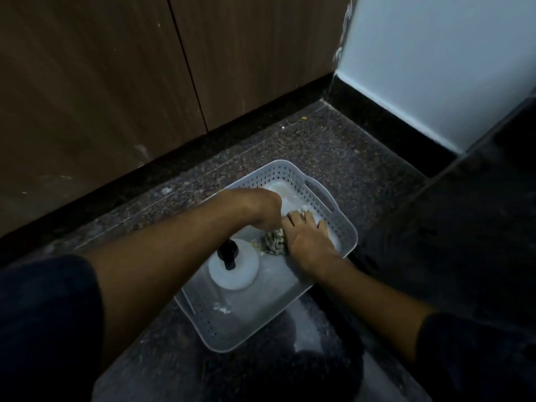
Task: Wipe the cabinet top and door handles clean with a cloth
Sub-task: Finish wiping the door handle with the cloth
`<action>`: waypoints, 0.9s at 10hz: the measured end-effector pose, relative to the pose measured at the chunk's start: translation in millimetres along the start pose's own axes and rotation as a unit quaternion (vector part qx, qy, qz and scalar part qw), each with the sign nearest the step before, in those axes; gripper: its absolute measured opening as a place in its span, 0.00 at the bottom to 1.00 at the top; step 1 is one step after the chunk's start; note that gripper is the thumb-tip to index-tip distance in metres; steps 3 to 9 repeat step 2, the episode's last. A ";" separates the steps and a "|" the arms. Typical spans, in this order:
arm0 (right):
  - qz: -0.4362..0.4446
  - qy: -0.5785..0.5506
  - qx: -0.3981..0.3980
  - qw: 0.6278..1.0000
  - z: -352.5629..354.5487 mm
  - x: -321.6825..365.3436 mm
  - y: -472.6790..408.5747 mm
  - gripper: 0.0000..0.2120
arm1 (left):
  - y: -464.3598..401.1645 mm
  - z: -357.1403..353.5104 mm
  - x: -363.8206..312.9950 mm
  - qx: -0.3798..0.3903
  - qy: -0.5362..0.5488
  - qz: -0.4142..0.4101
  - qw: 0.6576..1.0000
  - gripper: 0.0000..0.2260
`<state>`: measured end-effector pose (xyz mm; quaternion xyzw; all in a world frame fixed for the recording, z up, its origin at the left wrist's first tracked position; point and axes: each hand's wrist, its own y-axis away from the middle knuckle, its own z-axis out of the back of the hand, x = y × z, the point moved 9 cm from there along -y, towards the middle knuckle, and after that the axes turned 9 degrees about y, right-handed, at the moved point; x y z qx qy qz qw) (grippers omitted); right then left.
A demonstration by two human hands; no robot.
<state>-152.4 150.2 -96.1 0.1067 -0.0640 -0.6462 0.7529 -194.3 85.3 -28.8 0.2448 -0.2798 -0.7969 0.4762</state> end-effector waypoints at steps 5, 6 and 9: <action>-0.034 -0.110 0.104 0.988 23.7 -12.8 4.6 0.28 | 31.8 30.4 -11.1 -0.194 0.146 -0.038 0.969 0.23; -0.034 -0.110 0.104 0.988 23.7 -12.8 4.6 0.28 | 31.8 30.4 -11.1 -0.194 0.146 -0.038 0.969 0.23; -0.034 -0.110 0.104 0.988 23.7 -12.8 4.6 0.28 | 31.8 30.4 -11.1 -0.194 0.146 -0.038 0.969 0.23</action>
